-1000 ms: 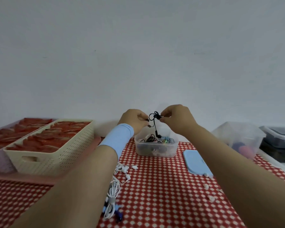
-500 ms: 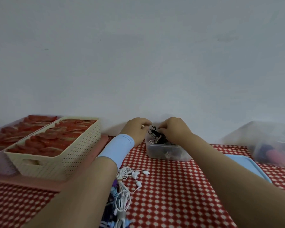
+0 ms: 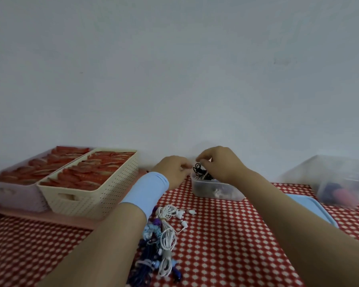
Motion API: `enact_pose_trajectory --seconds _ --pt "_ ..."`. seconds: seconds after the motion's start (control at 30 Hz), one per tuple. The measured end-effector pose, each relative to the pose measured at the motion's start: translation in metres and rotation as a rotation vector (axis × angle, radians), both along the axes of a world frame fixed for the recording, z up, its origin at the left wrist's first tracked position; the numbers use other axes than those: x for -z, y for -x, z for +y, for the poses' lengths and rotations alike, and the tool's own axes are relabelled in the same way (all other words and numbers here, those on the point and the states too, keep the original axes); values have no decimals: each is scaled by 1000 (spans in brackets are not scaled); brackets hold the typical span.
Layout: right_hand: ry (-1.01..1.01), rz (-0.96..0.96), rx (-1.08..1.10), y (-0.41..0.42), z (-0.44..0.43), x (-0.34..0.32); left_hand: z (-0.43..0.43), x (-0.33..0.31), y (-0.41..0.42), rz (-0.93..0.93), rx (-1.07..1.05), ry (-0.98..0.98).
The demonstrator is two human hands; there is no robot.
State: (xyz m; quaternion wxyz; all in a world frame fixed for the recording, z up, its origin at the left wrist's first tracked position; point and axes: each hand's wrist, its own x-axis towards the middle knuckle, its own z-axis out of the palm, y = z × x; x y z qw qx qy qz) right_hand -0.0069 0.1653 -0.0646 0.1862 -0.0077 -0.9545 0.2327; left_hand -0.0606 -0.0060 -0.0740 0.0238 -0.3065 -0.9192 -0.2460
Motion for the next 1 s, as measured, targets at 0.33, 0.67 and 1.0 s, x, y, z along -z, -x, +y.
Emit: enact_pose_trajectory --seconds 0.33,0.67,1.0 --pt "-184 -367 -203 -43 -78 39 -69 20 -48 -196 -63 310" --pt "57 -209 -78 -46 -96 35 -96 13 -59 -66 -101 -91" --pt "645 -164 -261 -63 -102 -1 -98 -20 -66 -208 -42 -552"
